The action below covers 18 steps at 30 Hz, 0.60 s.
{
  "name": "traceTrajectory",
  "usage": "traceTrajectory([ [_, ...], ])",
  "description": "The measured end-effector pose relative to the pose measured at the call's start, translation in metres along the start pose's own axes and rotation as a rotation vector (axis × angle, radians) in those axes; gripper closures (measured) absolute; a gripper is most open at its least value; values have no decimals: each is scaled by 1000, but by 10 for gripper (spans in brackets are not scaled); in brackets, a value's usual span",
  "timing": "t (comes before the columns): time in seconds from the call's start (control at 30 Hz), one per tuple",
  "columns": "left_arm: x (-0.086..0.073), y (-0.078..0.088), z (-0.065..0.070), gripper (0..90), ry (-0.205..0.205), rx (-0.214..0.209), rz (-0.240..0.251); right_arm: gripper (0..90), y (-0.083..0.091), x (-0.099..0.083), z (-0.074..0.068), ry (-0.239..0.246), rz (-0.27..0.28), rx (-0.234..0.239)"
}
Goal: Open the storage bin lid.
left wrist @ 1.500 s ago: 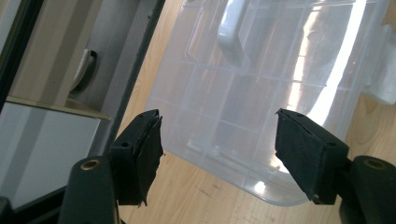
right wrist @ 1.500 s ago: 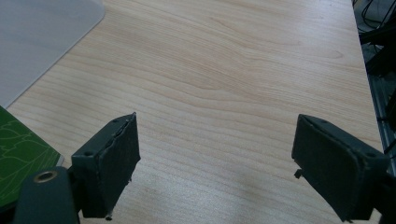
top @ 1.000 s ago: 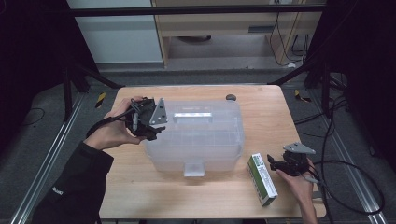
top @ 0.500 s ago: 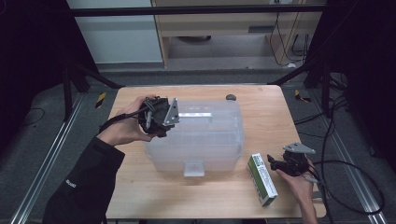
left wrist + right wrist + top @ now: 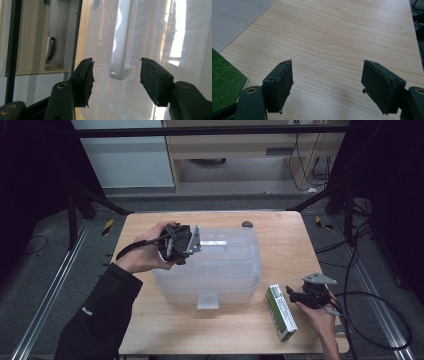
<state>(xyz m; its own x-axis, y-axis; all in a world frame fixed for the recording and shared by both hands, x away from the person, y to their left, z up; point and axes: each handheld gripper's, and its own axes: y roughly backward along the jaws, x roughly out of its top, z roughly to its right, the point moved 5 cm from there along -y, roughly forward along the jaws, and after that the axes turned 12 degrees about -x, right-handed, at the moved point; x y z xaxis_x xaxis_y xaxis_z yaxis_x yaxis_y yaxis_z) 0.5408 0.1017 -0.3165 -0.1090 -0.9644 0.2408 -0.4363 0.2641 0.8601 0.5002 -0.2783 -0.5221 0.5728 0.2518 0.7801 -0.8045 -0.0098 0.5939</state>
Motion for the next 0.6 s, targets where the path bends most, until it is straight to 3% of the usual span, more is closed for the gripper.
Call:
traceTrajectory([
  [0.23,7,-8,-1,485,-8,8,-4,285,0,0,-1,3,-4,6],
  [0.6,10,-22,-2,610,-32,12,-54,334,0,0,-2,8,-6,25],
])
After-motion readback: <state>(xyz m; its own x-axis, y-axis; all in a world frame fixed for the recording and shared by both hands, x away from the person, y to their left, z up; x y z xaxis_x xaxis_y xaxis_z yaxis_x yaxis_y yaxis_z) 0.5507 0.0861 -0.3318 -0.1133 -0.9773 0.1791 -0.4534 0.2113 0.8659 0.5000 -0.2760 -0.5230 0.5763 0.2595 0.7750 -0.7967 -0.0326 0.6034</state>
